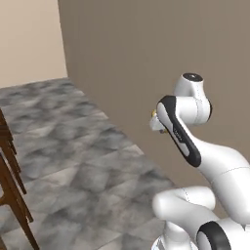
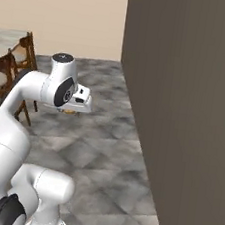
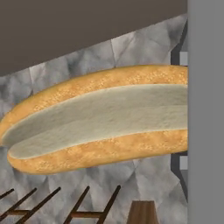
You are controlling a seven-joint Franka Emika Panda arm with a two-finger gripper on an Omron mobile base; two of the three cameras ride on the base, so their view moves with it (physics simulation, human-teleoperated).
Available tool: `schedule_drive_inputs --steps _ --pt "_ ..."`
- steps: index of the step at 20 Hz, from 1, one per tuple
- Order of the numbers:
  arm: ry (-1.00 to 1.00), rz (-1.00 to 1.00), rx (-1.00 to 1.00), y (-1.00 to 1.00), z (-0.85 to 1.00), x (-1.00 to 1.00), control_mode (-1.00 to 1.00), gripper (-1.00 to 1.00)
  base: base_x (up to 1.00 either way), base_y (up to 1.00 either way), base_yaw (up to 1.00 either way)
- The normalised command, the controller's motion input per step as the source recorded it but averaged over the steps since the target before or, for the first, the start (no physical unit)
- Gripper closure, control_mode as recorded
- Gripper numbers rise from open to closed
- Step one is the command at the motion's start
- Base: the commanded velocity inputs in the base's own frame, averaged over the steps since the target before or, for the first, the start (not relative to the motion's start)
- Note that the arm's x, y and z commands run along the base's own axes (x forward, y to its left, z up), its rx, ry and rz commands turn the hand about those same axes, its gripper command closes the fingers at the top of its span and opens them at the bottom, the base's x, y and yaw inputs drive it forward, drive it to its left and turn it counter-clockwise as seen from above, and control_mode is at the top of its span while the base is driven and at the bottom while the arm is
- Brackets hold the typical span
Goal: Move the hot dog bun to the plate on the dining table and place the condiment next to that plate. Then navigate to the fridge and take the sausage and place it on the plate as well.
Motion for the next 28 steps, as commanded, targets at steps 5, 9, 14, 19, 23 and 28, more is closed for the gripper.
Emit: schedule_drive_inputs --steps 5,9,14,19,23,28 --pt "0.0 0.0 0.0 0.0 0.0 0.0 1.0 1.0 1.0 -0.35 0.56" --pt "0.0 0.0 0.0 0.0 0.0 0.0 1.0 1.0 1.0 -0.41 0.55" --pt "0.0 0.0 0.0 0.0 0.0 0.0 1.0 1.0 0.96 -0.49 0.52" --pt "0.0 0.0 0.0 0.0 0.0 0.0 1.0 1.0 1.0 -0.51 0.51" --pt "0.0 0.0 0.0 0.0 0.0 0.0 1.0 1.0 0.93 -0.53 0.52" --pt "0.0 0.0 0.0 0.0 0.0 0.0 1.0 1.0 0.89 -0.52 0.54"
